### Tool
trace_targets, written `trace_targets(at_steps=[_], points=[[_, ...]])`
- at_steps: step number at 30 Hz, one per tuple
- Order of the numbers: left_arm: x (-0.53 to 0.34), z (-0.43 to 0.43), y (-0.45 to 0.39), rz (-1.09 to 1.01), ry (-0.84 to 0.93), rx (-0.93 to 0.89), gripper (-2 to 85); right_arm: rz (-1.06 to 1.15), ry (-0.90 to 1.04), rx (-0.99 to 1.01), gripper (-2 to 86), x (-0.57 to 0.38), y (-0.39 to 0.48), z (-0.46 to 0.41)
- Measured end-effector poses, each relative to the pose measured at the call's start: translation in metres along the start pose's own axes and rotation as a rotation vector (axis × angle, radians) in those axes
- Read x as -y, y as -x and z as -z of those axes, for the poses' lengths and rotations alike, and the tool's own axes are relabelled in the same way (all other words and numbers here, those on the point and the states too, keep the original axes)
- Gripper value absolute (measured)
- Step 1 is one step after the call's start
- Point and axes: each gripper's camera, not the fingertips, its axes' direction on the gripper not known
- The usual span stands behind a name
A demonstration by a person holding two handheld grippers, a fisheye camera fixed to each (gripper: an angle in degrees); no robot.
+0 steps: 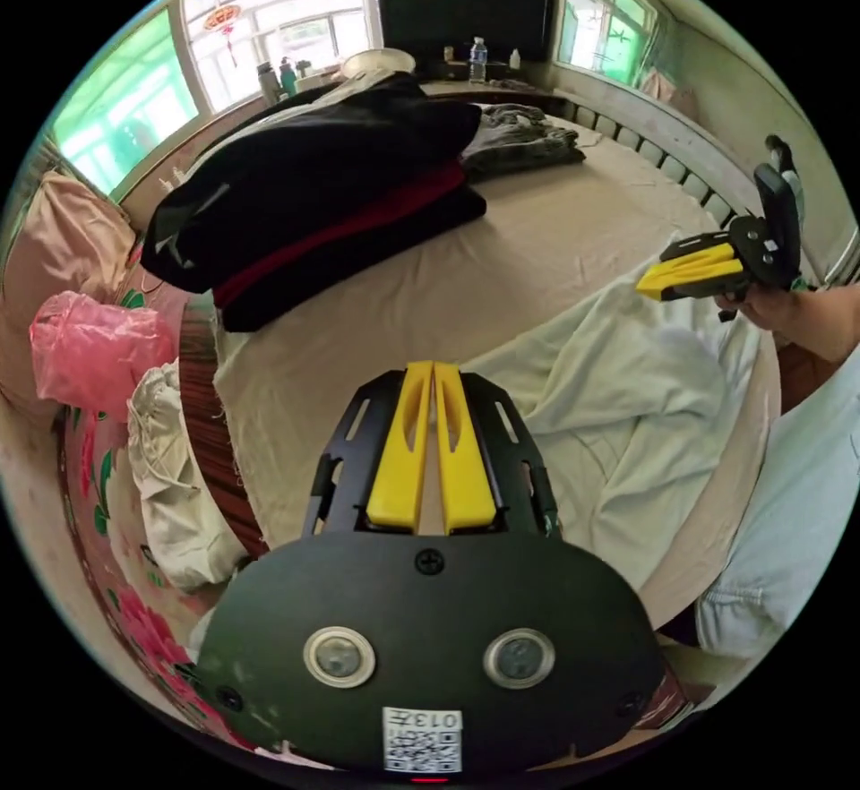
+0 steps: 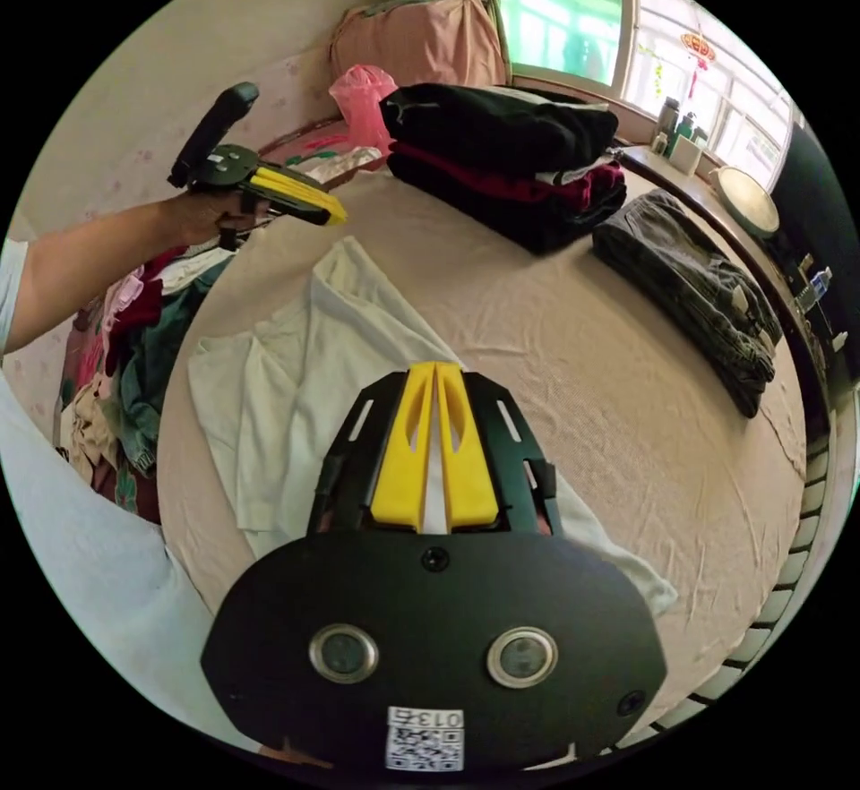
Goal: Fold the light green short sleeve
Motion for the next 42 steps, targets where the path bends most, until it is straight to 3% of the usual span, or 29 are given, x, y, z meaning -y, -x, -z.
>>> trace_targets(at_steps=[5,12,18,22,29,34,42], points=[[0.005,-0.04,-0.012,-0.091,0.14,0.071,-0.2,0.06,0.014,0.017,0.4,0.027,0.014,-0.015],[-0.013,-0.031,0.003,0.007,0.118,0.111,0.4,0.022,0.13,0.031,1.1,0.036,-0.011,-0.029],[-0.087,0.019,0.012,0.298,0.008,0.048,6.2,0.162,-0.019,0.108,5.7,0.082,-0.021,-0.008],[-0.149,0.036,-0.013,0.457,0.0,-0.099,8.5,0.289,0.044,0.234,7.4,0.134,-0.012,-0.032],[-0.181,0.017,-0.056,0.607,0.096,-0.149,10.4,0.504,0.225,0.315,8.1,0.214,0.021,-0.093],[-0.174,0.008,-0.057,0.653,0.11,-0.115,9.3,0.577,0.307,0.276,7.8,0.223,0.036,-0.114],[-0.147,0.006,-0.075,0.628,0.195,-0.005,1.7,0.682,0.265,0.14,3.3,0.204,0.049,-0.104]])
